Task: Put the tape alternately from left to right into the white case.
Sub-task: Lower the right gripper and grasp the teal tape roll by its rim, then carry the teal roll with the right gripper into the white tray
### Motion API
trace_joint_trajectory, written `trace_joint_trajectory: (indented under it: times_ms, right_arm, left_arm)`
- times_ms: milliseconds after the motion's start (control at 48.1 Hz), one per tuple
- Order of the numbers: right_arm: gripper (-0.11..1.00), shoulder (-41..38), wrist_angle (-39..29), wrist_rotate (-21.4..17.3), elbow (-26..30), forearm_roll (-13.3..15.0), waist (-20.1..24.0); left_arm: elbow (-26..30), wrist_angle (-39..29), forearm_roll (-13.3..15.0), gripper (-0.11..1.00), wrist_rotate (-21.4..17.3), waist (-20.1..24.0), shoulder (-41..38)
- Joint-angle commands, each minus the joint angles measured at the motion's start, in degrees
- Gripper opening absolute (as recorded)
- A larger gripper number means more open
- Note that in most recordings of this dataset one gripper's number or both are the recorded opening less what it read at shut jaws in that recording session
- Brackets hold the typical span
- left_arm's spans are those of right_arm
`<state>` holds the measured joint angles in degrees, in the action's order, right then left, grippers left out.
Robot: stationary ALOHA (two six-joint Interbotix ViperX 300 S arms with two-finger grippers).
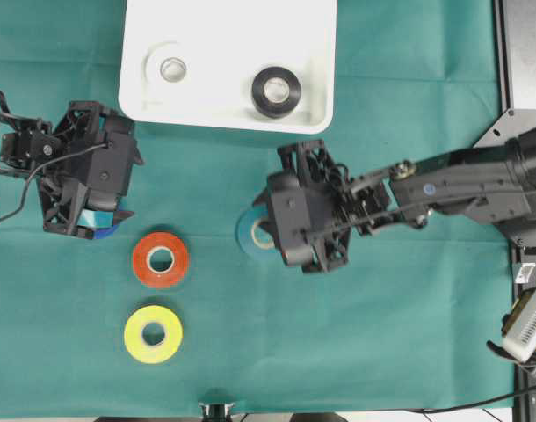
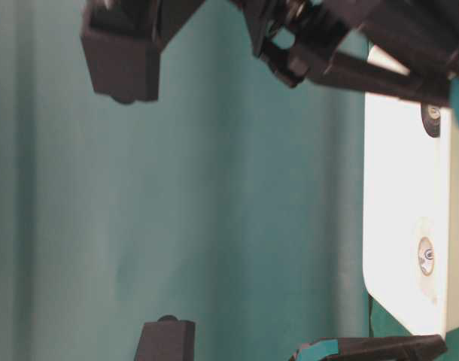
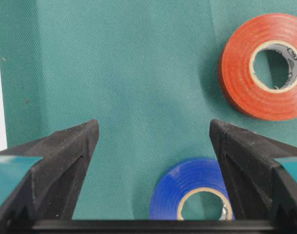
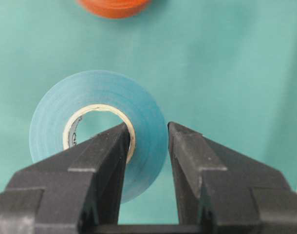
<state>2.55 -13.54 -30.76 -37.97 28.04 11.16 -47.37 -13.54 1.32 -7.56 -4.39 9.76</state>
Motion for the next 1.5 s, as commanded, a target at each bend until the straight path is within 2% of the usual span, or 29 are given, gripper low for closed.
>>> trace_joint_trajectory:
  times_ms: [0,312,437,686,978,1123,1477]
  right_arm:
    - [0.00,1.6,0.2,0.1,1.7,0.5,-2.0]
    - [0.00,1.6,0.5,0.4,2.5,0.6,-11.3]
    - [0.00,1.1,1.6,0.4,2.8,1.5,-16.1]
    - [0.00,-0.4,6.1,0.4,3.3,3.7,-24.0]
    - [0.00,-3.9,11.4,0.4,5.4,4.0,-31.2]
    - [0.00,-6.3,11.4,0.6,6.9,4.1,-33.4]
    - [0.00,-9.5,11.1,0.6,8.8,4.1,-35.4]
  left_arm:
    - [0.5,0.5,0.1,0.96,0.1,-0.2,0.6]
    - [0.5,1.2,0.1,0.96,0.0,-0.2,0.6]
    - [0.5,1.2,0.1,0.96,0.0,-0.2,0.6]
    - [0.5,1.2,0.2,0.96,0.0,-0.2,0.6]
    - [0.5,1.2,0.2,0.96,0.0,-0.2,0.6]
    - [0.5,1.2,0.1,0.96,0.0,-0.2,0.6]
    - [0.5,1.3,0.2,0.96,0.0,-0.2,0.6]
